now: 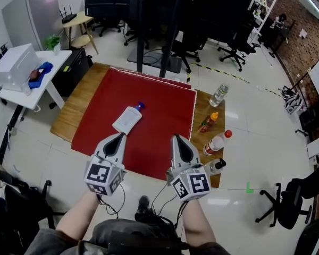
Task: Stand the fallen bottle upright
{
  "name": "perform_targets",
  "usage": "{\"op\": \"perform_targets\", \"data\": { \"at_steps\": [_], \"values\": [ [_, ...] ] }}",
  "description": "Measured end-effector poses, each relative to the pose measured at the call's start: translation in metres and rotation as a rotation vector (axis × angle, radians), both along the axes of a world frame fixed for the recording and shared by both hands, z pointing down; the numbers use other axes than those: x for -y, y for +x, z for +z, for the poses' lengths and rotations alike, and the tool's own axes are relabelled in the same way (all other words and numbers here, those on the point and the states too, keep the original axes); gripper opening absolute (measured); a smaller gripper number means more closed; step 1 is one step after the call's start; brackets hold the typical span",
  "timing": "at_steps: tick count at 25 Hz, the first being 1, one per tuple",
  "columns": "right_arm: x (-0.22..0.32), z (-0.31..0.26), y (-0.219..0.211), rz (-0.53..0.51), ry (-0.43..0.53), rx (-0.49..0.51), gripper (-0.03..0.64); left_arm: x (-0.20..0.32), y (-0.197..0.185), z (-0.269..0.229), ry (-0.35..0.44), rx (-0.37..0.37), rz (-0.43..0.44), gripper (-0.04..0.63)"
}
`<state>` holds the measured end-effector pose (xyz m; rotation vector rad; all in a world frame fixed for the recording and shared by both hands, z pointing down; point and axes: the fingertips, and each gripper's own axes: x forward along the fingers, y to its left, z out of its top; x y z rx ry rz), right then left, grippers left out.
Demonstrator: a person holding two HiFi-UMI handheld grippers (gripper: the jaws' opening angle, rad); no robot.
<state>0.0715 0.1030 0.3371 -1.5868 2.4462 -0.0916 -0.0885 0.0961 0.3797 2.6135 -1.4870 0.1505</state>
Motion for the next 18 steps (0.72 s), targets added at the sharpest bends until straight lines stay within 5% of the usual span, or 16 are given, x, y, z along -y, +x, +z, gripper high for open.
{"op": "perform_targets", "data": {
  "at_steps": [7, 18],
  "values": [
    [0.04, 0.011, 0.018, -0.044, -0.024, -0.005, 0.0, 0.036, 0.032, 0.001, 0.005, 0.007, 0.033, 0.028],
    [0.089, 0.003, 0.012, -0.061, -0.008, -0.026, 0.0, 0.087, 0.028, 0.005, -0.042, 0.032, 0.005, 0.028]
  ]
}}
